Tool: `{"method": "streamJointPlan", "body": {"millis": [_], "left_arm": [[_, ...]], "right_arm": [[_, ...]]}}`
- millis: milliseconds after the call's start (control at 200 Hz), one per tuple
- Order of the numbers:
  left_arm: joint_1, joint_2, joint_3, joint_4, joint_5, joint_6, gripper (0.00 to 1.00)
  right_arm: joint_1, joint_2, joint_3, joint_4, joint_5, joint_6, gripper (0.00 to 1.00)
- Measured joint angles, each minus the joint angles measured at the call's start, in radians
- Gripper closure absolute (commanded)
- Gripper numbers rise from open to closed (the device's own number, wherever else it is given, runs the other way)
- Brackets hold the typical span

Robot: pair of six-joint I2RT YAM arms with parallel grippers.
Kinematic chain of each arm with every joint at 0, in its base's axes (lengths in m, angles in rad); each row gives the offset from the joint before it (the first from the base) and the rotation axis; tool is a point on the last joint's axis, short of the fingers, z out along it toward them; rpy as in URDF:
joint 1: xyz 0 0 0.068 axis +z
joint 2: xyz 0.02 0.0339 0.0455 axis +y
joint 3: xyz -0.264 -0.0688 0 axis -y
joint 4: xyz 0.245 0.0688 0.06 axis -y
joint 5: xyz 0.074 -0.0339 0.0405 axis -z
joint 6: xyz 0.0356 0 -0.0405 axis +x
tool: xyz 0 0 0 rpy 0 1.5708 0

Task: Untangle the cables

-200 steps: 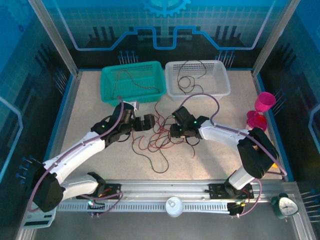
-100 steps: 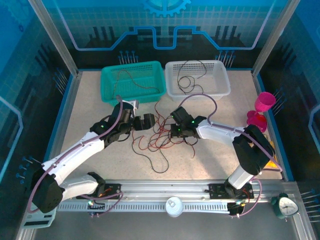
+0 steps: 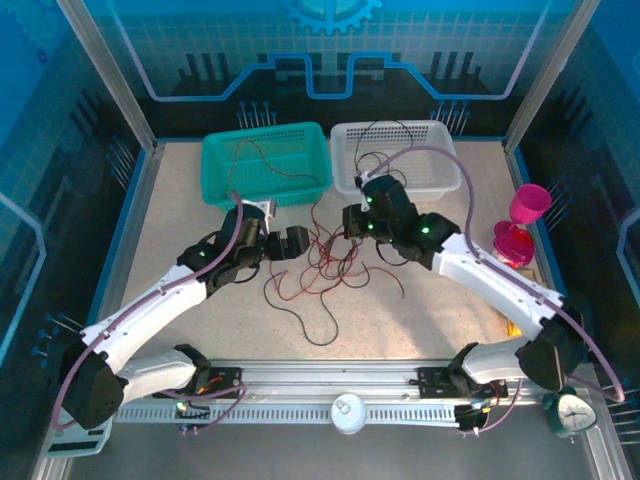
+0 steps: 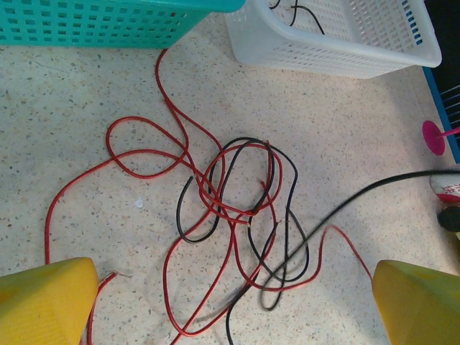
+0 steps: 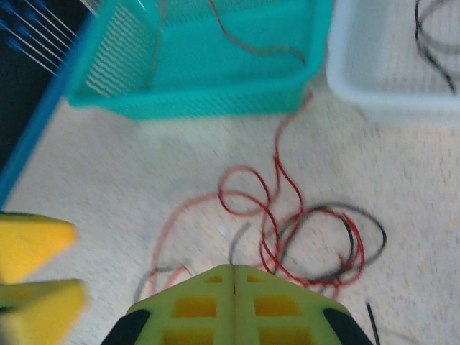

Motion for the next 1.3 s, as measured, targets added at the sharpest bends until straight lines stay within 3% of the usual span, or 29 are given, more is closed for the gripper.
{"method": "streamJointPlan", "body": {"millis": [470, 895, 1300], "left_arm": [[0.0, -0.029, 0.006, 0.1, 0.084, 0.037, 0.01], [-0.031, -0.031, 0.091, 0.248, 0.15, 0.109, 0.15], [-0.065, 0.105, 0.182, 0.302, 0.151, 0.136, 0.3]], "right_arm": [[-0.01, -0.027, 0.232, -0.035, -0.055, -0.04, 1.0], [-0.01, -0.024, 0.311, -0.035, -0.103, -0.04, 1.0], [-0.01, -0.016, 0.435, -0.035, -0.174, -0.03, 1.0]]}}
